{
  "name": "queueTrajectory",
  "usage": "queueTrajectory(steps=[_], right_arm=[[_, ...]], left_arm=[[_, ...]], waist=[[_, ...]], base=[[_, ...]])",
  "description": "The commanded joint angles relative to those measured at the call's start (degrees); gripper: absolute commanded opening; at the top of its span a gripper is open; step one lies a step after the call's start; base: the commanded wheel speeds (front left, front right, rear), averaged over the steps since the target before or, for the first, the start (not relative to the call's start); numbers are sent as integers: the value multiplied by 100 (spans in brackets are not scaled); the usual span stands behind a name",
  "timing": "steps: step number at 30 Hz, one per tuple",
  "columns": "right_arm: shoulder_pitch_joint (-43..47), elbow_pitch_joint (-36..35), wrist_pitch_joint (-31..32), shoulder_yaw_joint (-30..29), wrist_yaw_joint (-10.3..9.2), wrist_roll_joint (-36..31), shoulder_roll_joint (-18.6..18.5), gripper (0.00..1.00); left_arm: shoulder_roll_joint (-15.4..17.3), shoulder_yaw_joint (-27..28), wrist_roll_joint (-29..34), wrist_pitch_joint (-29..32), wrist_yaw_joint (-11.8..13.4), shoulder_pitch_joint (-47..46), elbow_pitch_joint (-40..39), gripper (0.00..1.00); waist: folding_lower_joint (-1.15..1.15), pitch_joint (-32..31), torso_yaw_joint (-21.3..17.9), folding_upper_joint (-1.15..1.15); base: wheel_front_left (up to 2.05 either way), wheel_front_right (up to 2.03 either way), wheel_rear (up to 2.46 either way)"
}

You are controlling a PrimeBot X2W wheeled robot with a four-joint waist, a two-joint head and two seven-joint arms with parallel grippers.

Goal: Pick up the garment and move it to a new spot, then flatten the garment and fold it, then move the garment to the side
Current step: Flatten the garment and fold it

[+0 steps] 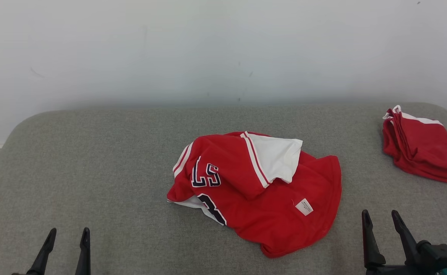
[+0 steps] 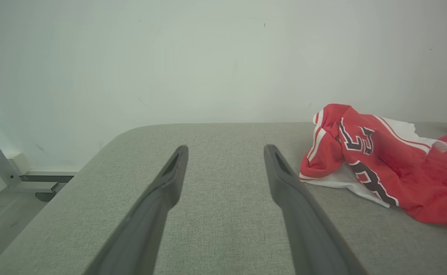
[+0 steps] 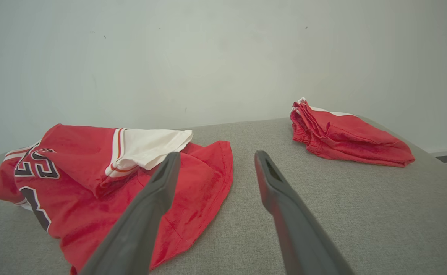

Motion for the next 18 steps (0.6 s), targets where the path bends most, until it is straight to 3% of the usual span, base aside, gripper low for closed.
queueTrajectory(steps=[1, 18], right_arm=[[68, -48, 22, 14, -15, -59, -2, 100], [110, -197, 121, 89, -15, -34, -2, 100]], left_arm=[[20, -6, -30, -25, 21, -39, 20, 100], [39, -54, -111, -37, 84, -60, 94, 100]], waist=[[0, -6, -3, 0], [0, -27, 6, 0]], base=[[0, 0, 0], [0, 0, 0]])
